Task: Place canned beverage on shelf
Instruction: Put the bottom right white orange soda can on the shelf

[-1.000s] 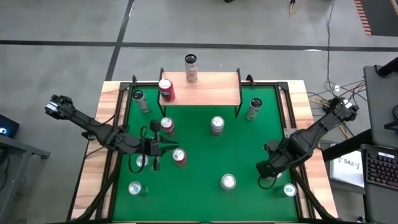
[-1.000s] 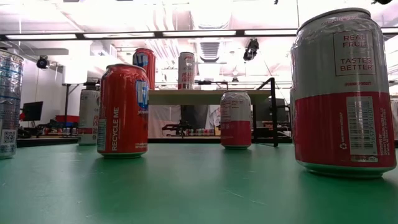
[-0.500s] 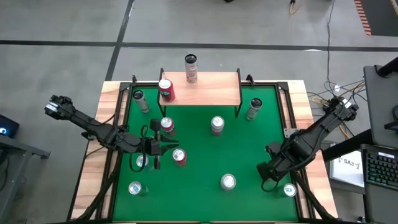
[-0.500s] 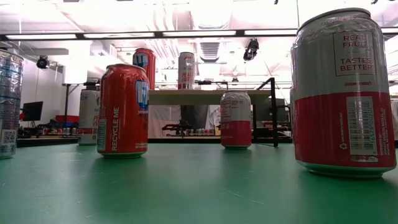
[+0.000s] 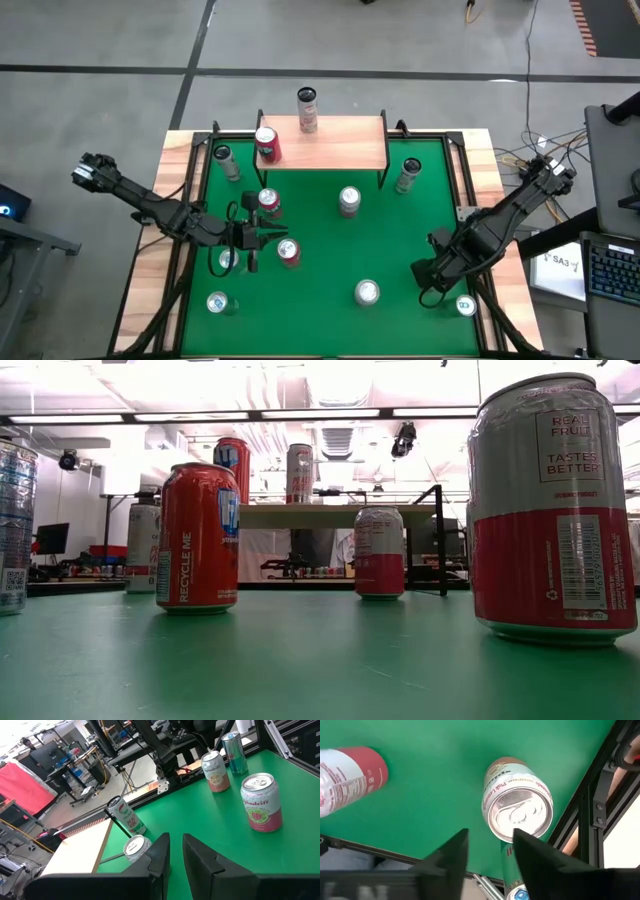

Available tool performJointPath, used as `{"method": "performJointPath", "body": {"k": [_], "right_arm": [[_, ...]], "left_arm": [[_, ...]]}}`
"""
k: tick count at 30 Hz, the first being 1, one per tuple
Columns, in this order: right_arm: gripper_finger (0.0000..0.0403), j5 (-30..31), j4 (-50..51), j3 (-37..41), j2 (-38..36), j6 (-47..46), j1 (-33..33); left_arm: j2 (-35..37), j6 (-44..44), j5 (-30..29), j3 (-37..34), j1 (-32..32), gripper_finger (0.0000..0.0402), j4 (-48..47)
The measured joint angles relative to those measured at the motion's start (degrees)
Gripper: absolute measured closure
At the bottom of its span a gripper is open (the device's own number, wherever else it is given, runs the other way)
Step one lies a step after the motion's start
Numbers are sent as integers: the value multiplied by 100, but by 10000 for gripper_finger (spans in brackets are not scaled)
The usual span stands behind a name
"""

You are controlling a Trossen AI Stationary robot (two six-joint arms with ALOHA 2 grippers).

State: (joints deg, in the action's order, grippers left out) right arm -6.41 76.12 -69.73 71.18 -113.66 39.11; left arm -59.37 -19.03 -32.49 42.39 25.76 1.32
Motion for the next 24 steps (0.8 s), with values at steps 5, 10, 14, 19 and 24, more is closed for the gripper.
{"method": "performJointPath", "body": {"k": [5,10,14,19,24], "right_arm": [[143,-10,13,1,73,26,0],[84,-122,148,2,220,184,0],[60,-218,152,54,324,514,0],[50,-265,131,181,376,572,0],[51,-265,121,425,361,573,0]], "left_arm": [[0,2,0,0,0,365,0],[0,1,0,0,0,365,-1],[0,2,0,0,0,365,-2],[0,2,0,0,-4,365,-2],[0,2,0,0,-4,365,-2]]}}
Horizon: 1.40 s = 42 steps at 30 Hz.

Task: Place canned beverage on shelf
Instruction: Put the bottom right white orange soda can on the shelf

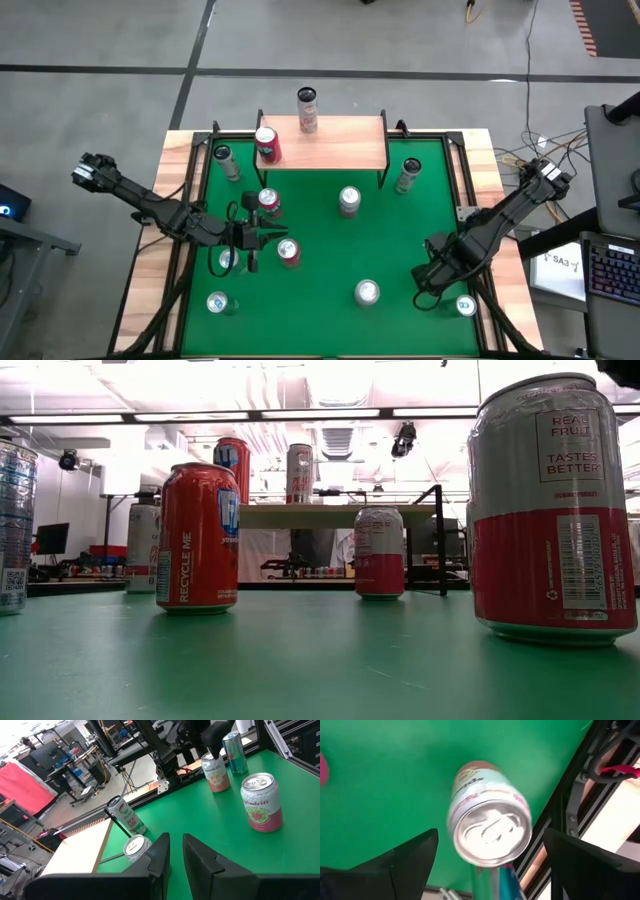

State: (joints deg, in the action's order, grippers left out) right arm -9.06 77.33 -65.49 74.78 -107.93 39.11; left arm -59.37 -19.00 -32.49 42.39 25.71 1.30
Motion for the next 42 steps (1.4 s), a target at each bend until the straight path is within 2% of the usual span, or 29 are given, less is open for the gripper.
{"method": "performJointPath", "body": {"k": [4,17,22,29,32,36,42], "right_arm": [[57,-4,-117,223,-9,23,0],[60,5,-1580,1137,1,101,0],[60,15,-1537,1259,138,550,-2],[62,8,-1606,1261,285,478,-15],[76,3,-1616,1261,291,189,-15],[114,18,-1614,1227,259,-10,-13],[115,28,-1095,784,162,-3,-80]], "left_arm": [[0,0,0,0,0,365,-2],[0,0,2,0,-4,365,-2],[0,0,2,0,-4,365,-2],[0,0,2,-1,-4,365,-2],[0,0,2,-2,-4,365,-2],[0,0,2,-2,-4,365,-2],[0,0,2,-2,-7,365,-4]]}}
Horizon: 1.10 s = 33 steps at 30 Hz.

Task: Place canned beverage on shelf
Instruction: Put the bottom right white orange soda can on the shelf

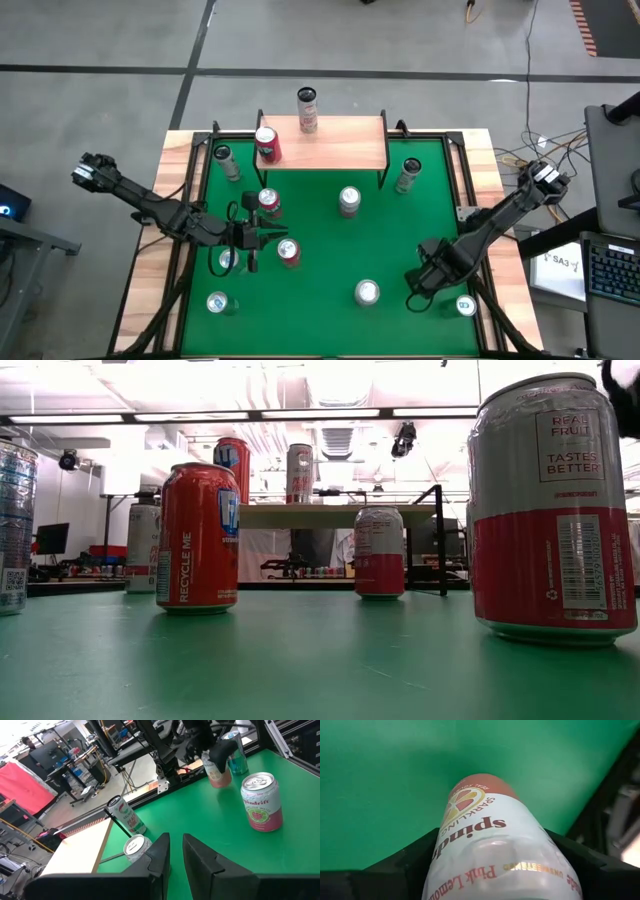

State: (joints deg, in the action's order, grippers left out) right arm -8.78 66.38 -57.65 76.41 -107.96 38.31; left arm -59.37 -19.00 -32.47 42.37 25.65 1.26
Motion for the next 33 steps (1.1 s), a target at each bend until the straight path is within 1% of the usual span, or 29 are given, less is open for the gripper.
{"method": "performJointPath", "body": {"k": [3,7,10,14,18,21,24,27,29,33], "right_arm": [[115,155,712,-507,5,79,-110],[115,708,1478,-1288,49,400,-336],[115,1320,1795,-1783,54,788,-539],[115,2224,1800,-2328,54,1617,-914],[115,2980,1635,-2661,54,2914,-1367],[115,3323,1054,-2747,54,4255,-1710],[115,3367,378,-2747,57,5505,-2059],[115,3347,-276,-2747,58,6795,-2320],[115,3236,-579,-2747,58,7707,-2433],[115,3232,-918,-2746,58,9021,-2507]], "left_arm": [[-1,0,0,0,2,365,0],[-1,-9,0,0,0,365,-1],[-2,-7,0,0,2,365,-13],[-2,-1,2,0,2,365,-13],[-2,34,11,0,2,365,8],[-27,162,18,-2,0,365,164],[-108,198,99,-2,-6,364,480],[-253,203,545,-2,-60,353,810],[-365,219,821,-2,-133,338,1078],[-579,357,905,-2,-332,290,1428]]}}
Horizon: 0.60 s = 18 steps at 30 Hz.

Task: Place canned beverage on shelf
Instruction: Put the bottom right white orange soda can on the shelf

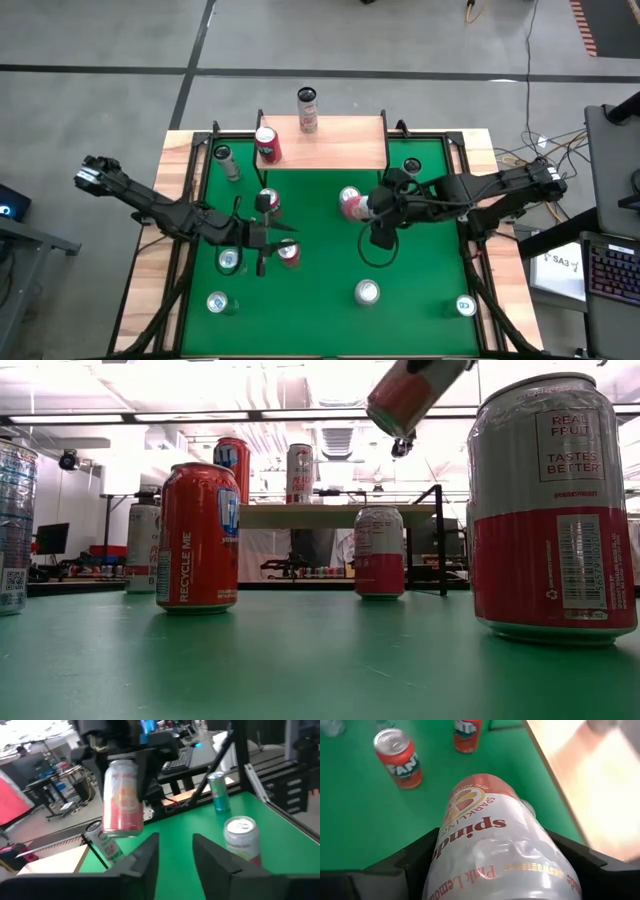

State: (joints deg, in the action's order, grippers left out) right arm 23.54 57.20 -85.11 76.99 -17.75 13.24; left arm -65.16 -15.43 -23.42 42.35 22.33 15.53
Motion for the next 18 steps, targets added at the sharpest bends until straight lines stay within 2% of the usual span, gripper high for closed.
{"method": "performJointPath", "body": {"k": [9,14,18], "right_arm": [[115,53,-632,3,60,1033,-5],[115,44,-609,3,258,1137,-5],[115,44,-598,3,436,1182,-5]], "left_arm": [[-846,143,0,20,-530,154,1267],[-1379,55,-8,467,-797,100,1300],[-1727,-423,-125,826,-881,72,1094]]}}
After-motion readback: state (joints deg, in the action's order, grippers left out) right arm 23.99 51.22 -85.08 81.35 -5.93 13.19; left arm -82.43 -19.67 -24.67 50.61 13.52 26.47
